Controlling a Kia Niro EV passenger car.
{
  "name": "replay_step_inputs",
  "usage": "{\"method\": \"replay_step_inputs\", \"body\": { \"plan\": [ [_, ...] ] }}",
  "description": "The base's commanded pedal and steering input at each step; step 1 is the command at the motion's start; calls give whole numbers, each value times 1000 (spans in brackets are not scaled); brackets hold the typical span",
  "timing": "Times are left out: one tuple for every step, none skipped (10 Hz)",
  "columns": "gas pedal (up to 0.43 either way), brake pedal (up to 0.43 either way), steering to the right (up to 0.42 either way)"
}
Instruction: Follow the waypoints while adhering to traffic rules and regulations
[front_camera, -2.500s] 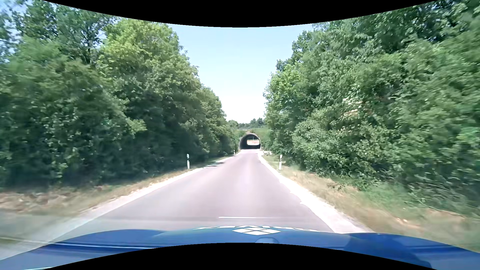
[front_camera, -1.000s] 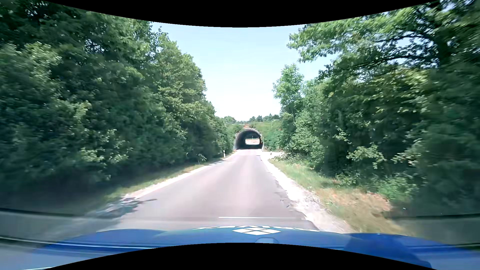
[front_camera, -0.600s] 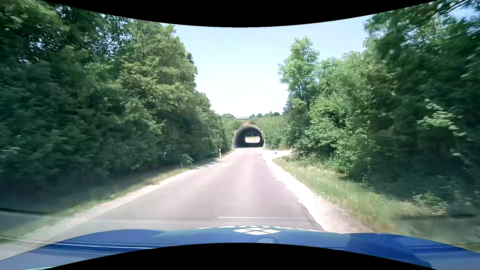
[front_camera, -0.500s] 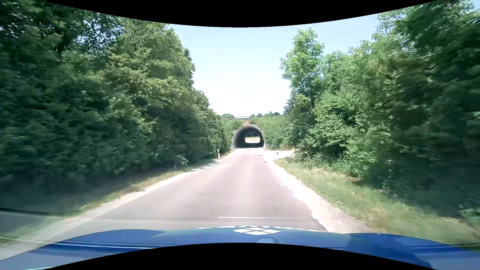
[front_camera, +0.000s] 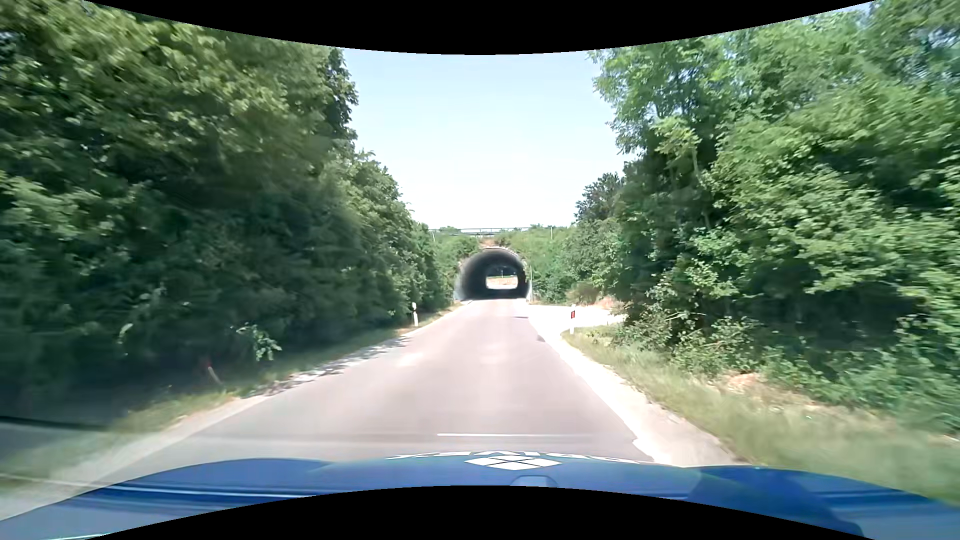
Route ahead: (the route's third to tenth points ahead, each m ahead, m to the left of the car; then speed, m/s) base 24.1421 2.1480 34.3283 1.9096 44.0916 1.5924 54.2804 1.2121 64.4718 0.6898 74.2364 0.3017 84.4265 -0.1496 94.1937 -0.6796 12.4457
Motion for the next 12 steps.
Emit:
{"method": "replay_step_inputs", "body": {
  "plan": [
    [130,0,4],
    [130,0,4],
    [130,0,4],
    [130,0,5],
    [130,0,5],
    [130,0,4],
    [130,0,4],
    [130,0,2],
    [130,0,2],
    [130,0,0],
    [130,0,0],
    [130,0,0]
  ]
}}
